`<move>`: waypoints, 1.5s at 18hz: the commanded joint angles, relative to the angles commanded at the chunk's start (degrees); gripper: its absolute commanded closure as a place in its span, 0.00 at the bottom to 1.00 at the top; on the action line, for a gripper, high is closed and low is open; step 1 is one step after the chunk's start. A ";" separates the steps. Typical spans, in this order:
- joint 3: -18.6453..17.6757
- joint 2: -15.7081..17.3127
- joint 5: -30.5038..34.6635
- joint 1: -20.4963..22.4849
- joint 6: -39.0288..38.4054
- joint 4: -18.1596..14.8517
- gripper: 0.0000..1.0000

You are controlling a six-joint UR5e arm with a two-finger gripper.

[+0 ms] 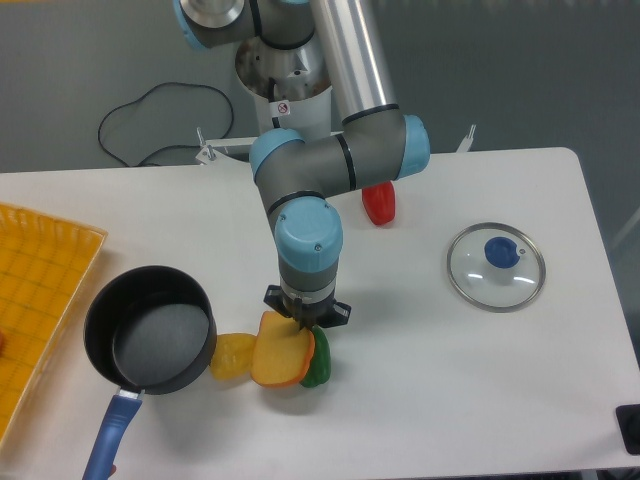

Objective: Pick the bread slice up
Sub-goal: 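Lift the gripped bread slice up off the green pepper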

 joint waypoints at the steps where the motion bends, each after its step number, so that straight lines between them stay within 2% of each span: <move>1: 0.62 0.00 -0.09 0.09 0.26 -0.89 1.00; 7: 1.41 1.58 -1.66 1.67 3.34 -3.44 1.00; 13: 4.05 4.38 -3.25 4.21 8.43 -10.37 1.00; 20: 4.75 8.34 -3.78 7.02 21.16 -16.71 1.00; 23: 4.75 10.27 -3.87 8.69 26.45 -17.85 1.00; 27: 4.67 10.81 -3.60 10.19 30.66 -17.86 1.00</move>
